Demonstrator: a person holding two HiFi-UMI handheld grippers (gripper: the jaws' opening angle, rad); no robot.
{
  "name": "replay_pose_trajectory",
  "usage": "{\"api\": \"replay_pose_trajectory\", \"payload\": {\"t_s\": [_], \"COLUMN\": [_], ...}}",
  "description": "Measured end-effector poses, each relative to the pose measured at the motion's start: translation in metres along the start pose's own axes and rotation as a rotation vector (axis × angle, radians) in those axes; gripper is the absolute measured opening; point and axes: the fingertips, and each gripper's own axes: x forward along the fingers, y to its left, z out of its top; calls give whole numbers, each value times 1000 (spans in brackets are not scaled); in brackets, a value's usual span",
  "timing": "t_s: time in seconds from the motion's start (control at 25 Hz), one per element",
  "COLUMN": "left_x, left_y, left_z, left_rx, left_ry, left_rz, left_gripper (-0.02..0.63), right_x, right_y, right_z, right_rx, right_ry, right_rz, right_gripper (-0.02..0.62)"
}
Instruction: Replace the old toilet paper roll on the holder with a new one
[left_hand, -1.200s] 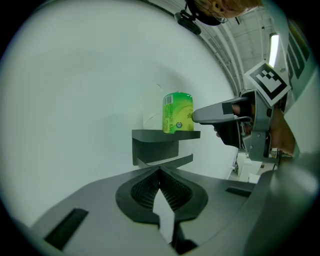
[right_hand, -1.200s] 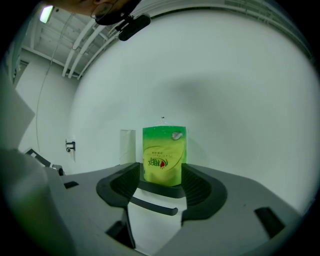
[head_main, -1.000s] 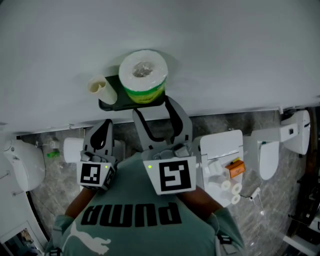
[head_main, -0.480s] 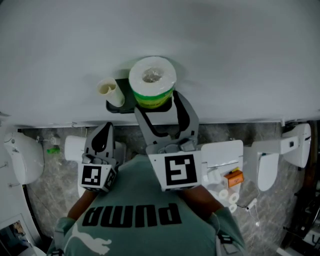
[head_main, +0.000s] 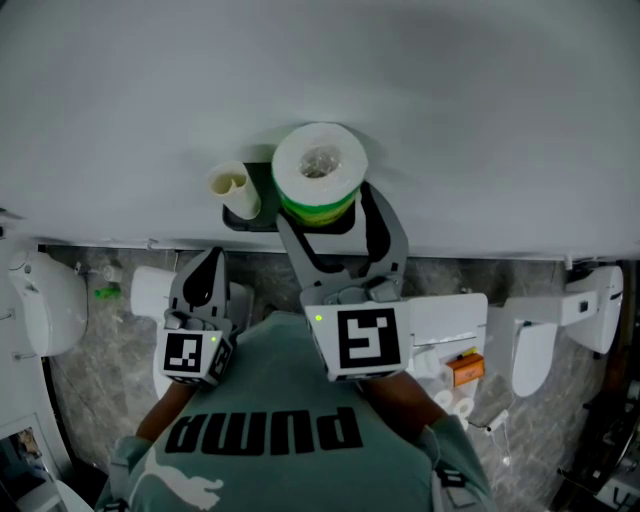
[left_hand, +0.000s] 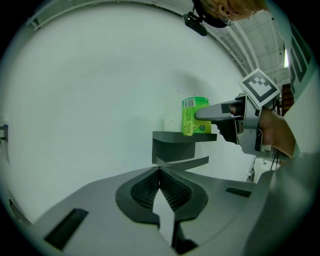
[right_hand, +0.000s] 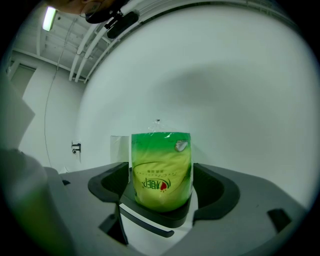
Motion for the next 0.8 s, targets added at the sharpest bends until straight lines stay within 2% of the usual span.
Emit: {"api": "replay_pose_trajectory", "payload": {"t_s": [0.32, 0.8], "left_x": [3, 3], "left_y": [3, 15], "left_z": [1, -3], "left_rx": [3, -5], "left_ry": [3, 17], "left_rz": [7, 35], "left_gripper": [3, 3], "right_x": [9, 25], "right_y": [3, -2], "right_z": [2, 4], "right_rx": [-38, -29], "right_ry": [11, -7], "right_rz": [27, 10], "right_gripper": [437, 437]}}
